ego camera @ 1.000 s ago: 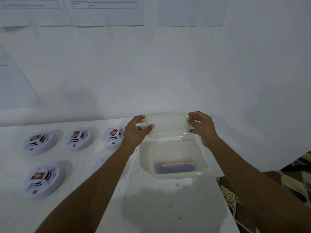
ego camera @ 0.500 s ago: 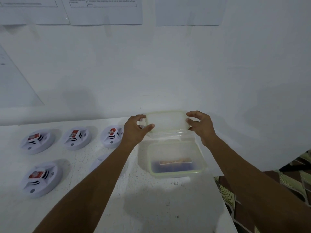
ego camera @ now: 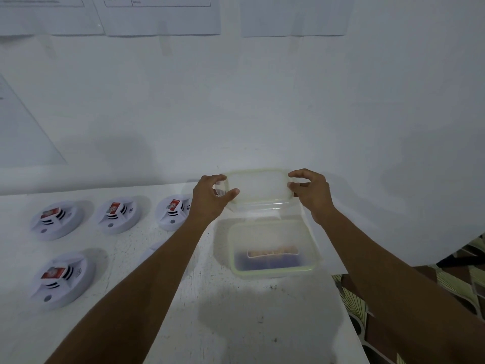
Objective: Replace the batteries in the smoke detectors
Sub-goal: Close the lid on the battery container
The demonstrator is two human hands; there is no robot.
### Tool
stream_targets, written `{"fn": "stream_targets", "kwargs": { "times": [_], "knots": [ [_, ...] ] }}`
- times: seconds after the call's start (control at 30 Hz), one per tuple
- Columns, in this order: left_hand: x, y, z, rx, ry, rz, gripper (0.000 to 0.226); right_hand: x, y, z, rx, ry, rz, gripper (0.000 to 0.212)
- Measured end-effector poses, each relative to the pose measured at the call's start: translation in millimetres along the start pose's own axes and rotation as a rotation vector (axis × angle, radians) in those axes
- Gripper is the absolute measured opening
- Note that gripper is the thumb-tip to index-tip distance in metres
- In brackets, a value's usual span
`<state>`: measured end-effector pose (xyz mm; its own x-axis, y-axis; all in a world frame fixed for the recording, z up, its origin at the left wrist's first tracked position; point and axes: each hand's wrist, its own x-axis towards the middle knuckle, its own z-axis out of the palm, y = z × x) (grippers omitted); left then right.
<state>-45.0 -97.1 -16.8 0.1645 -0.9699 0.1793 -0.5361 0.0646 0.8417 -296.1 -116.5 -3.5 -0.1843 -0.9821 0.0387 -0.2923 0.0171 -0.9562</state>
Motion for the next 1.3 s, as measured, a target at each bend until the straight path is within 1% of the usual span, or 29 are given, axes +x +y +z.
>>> {"fn": "stream_targets", "kwargs": {
  "times": [0.13,0.3,0.4,0.6,0.8,0.87,0.97,1.13,1.23,1.3],
  "knots": [
    [3.7,1.1,1.2,0.024,0.019,0.016,0.047,2.1,0.2,0.1,0.073,-0.008,0.015,0.019],
    [1.5,3.4,2.0,0.004,0.058,0.033,0.044,2.0,0.0,2.7,0.006,0.029,0.004,0.018],
    [0.6,4.9,2.0,-0.002,0.083,0.054,0.04,1.7,-2.0,4.5,-0.084,0.049,-0.027,0.019],
    [7.6,7.3,-4.5,-0.021,0.051,0.047,0.039,6.3,-13.0,1.3,-0.126,0.055,-0.065,0.019],
    [5.8,1.1,-2.6,-0.005,0.021,-0.001,0.039,6.2,-9.2,6.6,-0.153,0.029,-0.049,0.016],
    [5.8,-1.2,-2.7,-0.036,0.028,-0.023,0.039,4.1,-5.3,8.4,-0.128,0.019,-0.059,0.014],
    [1.7,-2.9,-3.8,-0.122,0.02,-0.052,0.04,0.4,-1.6,6.3,-0.04,-0.01,-0.024,0.015],
    [-9.7,-5.2,0.4,-0.157,0.045,-0.087,0.045,-1.7,8.2,2.2,0.081,-0.054,0.013,0.012],
    [-12.2,-4.2,5.5,-0.106,0.085,-0.103,0.045,-1.2,11.8,4.0,-0.003,-0.043,-0.014,0.01],
    [-15.0,-2.5,8.5,-0.042,0.072,-0.092,0.041,-0.3,14.5,5.2,0.026,-0.052,0.003,0.011]
  ]
}}
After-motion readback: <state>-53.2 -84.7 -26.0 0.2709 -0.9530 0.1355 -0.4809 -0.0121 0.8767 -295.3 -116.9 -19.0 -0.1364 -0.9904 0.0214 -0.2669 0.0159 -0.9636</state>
